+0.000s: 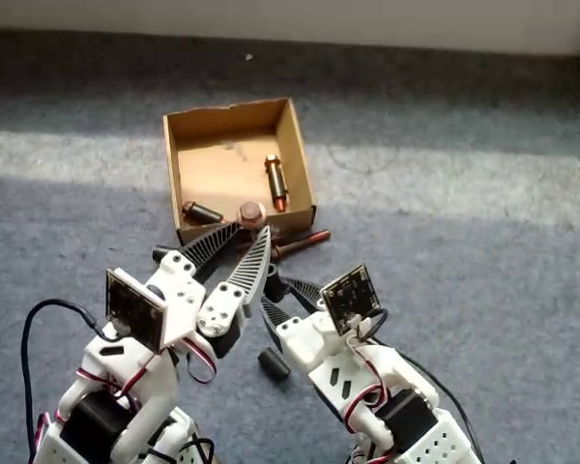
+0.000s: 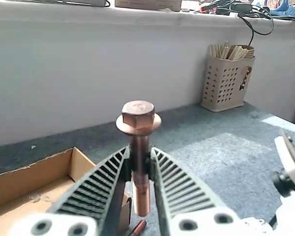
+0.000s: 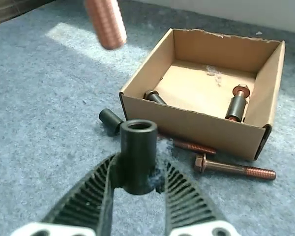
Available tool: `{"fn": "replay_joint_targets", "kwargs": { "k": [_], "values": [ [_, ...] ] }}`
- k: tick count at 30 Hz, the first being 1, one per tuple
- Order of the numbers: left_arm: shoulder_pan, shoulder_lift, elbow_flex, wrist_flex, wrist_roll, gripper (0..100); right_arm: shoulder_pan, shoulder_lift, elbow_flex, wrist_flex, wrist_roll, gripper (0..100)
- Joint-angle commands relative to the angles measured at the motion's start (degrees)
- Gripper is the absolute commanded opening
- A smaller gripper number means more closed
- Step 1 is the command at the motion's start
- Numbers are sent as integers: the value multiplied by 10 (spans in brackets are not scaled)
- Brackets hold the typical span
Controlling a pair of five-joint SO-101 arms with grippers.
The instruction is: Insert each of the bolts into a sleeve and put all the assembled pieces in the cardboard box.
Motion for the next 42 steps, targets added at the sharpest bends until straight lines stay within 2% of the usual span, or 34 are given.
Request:
{"fn": "replay_joint_targets", "kwargs": {
  "k": [1,11,22,26,30,42],
  "values": [
    [7,-13,-4,1,-1,6,-7,-11,-9,-37,5,5],
    [7,-16,17,-1,-1,6,-7,-11,-8,-112,8,5],
    [7,-16,38,0,-1,6,-7,-11,-10,-112,8,5],
    [-33,-16,39,1,0,6,-6,-11,-10,-112,8,5],
    [-65,-16,45,2,37,6,-7,-11,-10,-112,8,5],
    [-63,-17,40,-2,36,10,-6,-11,-9,-112,8,5]
  ]
}}
